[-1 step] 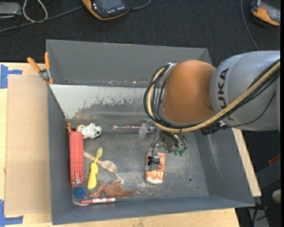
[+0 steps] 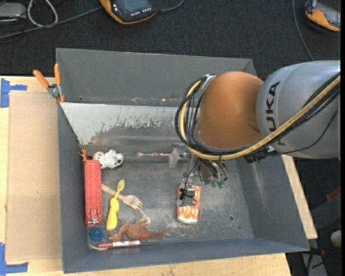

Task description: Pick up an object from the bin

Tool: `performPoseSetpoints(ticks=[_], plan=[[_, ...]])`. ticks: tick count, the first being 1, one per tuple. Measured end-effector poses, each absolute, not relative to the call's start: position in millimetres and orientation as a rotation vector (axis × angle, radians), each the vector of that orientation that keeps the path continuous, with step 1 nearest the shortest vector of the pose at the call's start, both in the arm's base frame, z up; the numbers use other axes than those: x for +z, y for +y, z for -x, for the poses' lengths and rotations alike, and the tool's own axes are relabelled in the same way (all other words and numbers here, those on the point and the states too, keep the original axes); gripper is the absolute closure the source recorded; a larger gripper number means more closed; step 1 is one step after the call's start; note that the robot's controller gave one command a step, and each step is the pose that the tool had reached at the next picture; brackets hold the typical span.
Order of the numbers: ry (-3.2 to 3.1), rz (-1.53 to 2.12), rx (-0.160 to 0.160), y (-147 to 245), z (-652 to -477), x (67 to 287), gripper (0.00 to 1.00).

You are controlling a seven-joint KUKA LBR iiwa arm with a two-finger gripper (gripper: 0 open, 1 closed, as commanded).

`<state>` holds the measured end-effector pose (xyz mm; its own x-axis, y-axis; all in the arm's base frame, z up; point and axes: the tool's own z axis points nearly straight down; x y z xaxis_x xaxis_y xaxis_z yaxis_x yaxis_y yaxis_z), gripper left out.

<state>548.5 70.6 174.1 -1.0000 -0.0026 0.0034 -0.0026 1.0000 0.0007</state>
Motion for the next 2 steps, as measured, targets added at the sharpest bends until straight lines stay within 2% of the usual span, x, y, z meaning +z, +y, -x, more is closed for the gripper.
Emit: performPoseSetpoints(ticks=[1,2], plan=[[-3.135,-0.095,-0.001,57.8,-534.4,186.6,0.00],[-3.140,-0.125,-0.006,32.9,-519.9,180.0,0.00]])
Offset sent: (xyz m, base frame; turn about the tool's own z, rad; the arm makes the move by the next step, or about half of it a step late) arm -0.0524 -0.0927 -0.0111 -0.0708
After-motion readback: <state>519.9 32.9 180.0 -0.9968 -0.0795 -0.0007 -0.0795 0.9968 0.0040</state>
